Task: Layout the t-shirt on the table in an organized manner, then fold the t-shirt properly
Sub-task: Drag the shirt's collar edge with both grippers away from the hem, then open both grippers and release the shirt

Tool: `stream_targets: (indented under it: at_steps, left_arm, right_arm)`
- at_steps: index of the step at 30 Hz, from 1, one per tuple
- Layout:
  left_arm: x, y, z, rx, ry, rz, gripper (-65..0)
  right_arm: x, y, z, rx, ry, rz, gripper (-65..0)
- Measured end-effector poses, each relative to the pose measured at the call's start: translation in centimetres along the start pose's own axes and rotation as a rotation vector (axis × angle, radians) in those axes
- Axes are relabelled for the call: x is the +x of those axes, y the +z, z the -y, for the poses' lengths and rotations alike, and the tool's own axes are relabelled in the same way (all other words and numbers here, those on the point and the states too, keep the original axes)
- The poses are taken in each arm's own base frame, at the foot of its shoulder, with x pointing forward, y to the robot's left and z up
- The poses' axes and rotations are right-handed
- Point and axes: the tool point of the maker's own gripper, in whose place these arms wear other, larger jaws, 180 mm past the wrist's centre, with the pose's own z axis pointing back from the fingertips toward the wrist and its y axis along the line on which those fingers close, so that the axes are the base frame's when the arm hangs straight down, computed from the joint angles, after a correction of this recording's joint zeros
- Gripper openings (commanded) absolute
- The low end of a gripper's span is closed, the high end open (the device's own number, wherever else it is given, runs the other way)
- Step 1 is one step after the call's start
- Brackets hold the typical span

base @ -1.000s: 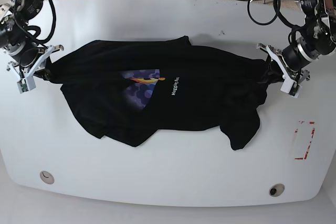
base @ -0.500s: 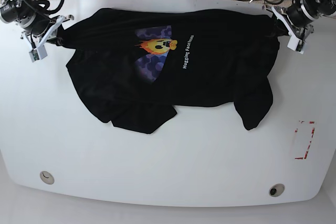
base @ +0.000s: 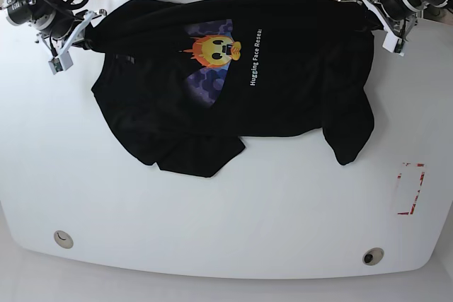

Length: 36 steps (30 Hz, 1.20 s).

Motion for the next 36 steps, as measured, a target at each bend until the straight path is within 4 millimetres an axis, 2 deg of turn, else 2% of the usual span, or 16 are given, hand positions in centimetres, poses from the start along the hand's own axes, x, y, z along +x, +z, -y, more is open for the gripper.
stream_targets:
  at_steps: [4,8,10,12,15,21,30,36]
  left_arm:
    - [0.0,0.0,0.0,0.001,-0.003,-0.003,-46.5]
    - [-0.1,0.1,-0.3,0.016,-0.010,-0.011,-30.0]
    - [-0.1,0.1,-0.4,0.018,-0.010,-0.009,-26.7]
    - [0.0,0.1,-0.5,0.019,-0.011,-0.008,-26.4]
    - [0.2,0.2,-0.6,0.021,-0.022,-0.010,-26.4]
    - [1.3,0.3,-1.3,0.037,-0.049,0.005,-26.4]
    - [1.7,0.9,-2.3,0.057,-0.093,-0.013,-26.4]
    - [2.6,1.8,-3.7,0.105,-0.080,0.021,-26.4]
  right_arm:
    - [-0.7,0.1,0.1,-0.007,-0.003,-0.021,-45.2]
    - [-0.7,0.2,0.3,-0.017,-0.002,-0.026,-28.7]
    - [-0.7,0.2,0.4,-0.018,-0.001,-0.026,-22.5]
    - [-0.7,0.2,0.3,-0.016,-0.001,-0.023,-18.9]
    - [-0.8,0.2,0.5,-0.026,-0.003,-0.027,-17.6]
    - [-1.2,1.2,2.6,-0.110,-0.021,-0.040,-17.0]
    - [-1.1,1.6,3.1,-0.122,-0.004,-0.050,-17.0]
    - [-2.7,1.9,3.9,-0.171,-0.003,-0.112,-16.8]
